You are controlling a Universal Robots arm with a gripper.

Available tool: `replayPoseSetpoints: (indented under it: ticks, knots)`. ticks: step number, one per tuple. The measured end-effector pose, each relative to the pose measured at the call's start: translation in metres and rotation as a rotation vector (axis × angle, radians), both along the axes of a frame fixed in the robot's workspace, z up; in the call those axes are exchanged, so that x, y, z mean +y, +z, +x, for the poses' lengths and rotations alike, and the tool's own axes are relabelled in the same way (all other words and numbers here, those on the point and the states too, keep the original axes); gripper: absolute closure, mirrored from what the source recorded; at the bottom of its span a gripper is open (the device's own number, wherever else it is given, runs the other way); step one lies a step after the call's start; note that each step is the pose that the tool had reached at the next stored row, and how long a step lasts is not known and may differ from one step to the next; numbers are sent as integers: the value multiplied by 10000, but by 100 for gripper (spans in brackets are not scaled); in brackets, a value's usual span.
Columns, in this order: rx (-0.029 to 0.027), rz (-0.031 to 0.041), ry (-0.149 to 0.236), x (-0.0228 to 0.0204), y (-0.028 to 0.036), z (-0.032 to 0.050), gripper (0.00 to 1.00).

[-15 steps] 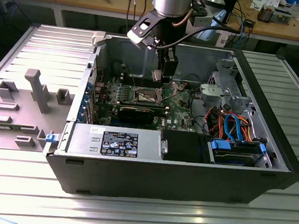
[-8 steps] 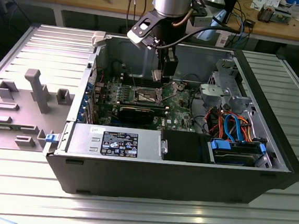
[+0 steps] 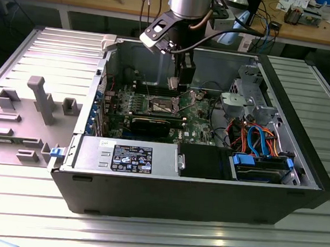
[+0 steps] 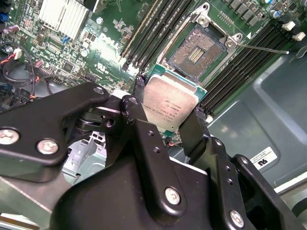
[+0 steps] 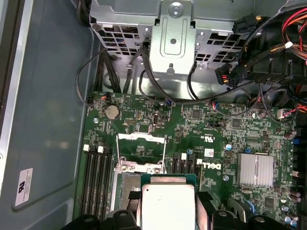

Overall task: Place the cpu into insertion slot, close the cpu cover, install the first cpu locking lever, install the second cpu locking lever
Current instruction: 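Place the cpu into insertion slot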

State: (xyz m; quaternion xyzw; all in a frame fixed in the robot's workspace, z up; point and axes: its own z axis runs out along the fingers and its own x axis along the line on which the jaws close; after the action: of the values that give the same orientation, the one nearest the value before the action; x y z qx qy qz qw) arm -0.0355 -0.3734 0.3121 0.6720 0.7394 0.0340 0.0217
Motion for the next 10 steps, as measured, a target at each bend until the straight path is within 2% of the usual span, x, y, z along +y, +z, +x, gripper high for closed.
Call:
replayPoseSetpoints:
  ticks: [10]
  knots:
    - [-1,-5,-36,1,-15,-1,46]
